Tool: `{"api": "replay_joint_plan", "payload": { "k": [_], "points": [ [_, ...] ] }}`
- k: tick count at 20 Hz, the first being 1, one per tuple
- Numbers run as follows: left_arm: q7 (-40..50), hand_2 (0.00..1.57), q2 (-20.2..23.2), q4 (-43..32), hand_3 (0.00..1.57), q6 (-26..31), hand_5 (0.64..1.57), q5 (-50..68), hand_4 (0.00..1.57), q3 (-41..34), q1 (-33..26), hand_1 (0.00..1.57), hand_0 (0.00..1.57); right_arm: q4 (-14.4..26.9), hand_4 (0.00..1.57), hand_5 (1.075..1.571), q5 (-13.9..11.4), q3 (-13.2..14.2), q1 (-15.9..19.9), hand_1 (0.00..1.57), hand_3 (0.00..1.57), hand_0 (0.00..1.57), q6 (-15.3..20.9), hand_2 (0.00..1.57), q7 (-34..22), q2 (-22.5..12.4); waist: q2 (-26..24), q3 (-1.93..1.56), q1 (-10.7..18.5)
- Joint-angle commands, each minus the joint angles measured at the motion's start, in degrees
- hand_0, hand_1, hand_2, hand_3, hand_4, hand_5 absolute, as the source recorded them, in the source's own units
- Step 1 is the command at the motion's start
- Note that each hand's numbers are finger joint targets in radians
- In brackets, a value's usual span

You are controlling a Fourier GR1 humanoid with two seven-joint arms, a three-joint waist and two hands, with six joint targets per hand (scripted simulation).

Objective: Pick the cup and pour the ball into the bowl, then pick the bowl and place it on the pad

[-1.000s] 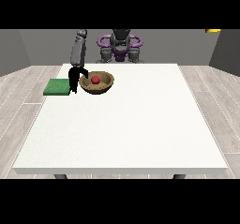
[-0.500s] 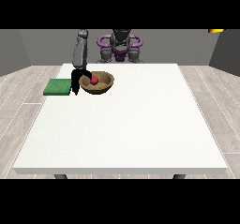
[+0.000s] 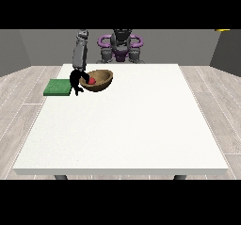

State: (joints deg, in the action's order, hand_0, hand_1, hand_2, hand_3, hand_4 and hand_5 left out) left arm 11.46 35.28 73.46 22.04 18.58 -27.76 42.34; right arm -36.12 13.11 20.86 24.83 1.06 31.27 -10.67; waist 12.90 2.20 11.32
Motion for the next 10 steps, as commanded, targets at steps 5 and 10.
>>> {"api": "replay_joint_plan", "payload": {
  "k": [5,10],
  "points": [
    [2.72,0.0,1.38,0.13,0.0,0.43,1.517,2.0,1.13,-0.32,1.71,0.0,0.0,3.36,0.95,1.53,-4.37,-1.22,-4.76,1.57,1.42,1.57,8.36,1.57,-8.76,-6.3,2.05,-2.1,0.91],
    [1.79,0.0,1.85,-4.27,0.0,2.53,1.526,2.44,1.19,-1.45,-1.4,0.0,0.0,-1.61,1.01,1.546,-6.52,-4.02,-5.18,1.57,1.25,1.57,12.0,1.57,-16.73,-10.35,-2.88,-1.77,-0.24]
  ]
}}
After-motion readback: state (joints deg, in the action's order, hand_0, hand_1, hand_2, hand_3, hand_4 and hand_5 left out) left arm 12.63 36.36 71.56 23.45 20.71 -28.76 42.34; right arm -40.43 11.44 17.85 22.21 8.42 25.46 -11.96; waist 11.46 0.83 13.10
